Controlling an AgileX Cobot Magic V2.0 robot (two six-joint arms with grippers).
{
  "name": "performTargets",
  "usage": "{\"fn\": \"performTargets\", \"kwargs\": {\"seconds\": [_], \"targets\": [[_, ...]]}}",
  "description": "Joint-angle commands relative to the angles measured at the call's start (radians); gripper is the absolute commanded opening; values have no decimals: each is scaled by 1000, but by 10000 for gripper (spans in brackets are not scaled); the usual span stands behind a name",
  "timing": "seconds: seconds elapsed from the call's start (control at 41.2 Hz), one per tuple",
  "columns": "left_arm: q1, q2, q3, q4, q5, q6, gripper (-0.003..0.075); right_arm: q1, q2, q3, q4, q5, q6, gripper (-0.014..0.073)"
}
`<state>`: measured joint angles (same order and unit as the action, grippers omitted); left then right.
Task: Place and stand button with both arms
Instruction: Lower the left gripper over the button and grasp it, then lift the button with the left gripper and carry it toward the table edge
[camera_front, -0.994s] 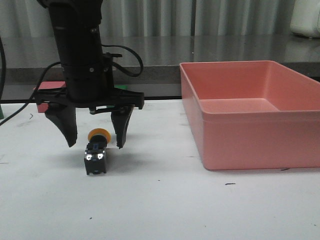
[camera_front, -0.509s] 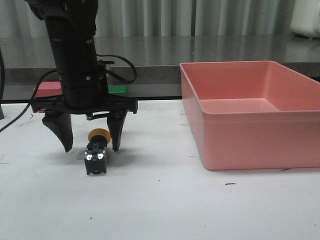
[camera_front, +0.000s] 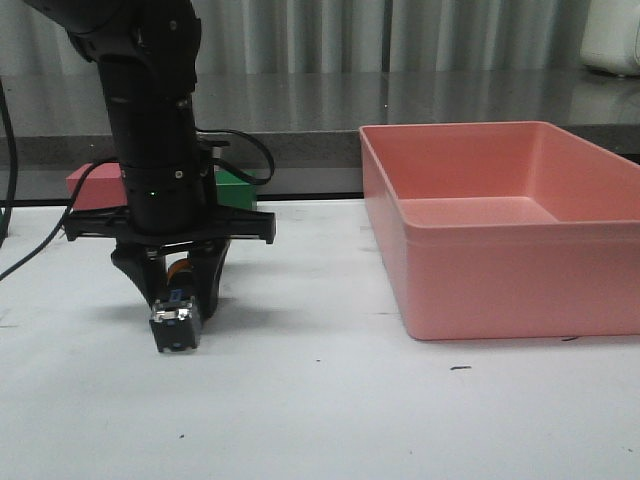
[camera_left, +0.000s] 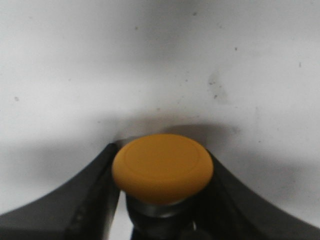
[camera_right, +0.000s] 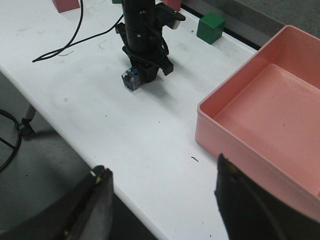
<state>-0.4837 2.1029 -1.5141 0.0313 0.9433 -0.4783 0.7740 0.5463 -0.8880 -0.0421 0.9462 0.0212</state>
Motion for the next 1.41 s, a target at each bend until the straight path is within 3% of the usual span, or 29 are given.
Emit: {"fn": "performTargets", "kwargs": {"seconds": [0.0, 0.606, 0.921, 1.382], "targets": [[1, -64, -27, -6, 3, 16, 207, -2, 5, -21, -11, -67, -10, 469], [1, -302, -6, 65, -8, 127, 187, -2, 5, -21, -11, -67, -10, 469], [14, -536, 268, 138, -296, 131, 187, -2, 5, -21, -11, -67, -10, 469], [133, -856, 774, 199, -943, 133, 187, -2, 5, -21, -11, -67, -10, 469]]}}
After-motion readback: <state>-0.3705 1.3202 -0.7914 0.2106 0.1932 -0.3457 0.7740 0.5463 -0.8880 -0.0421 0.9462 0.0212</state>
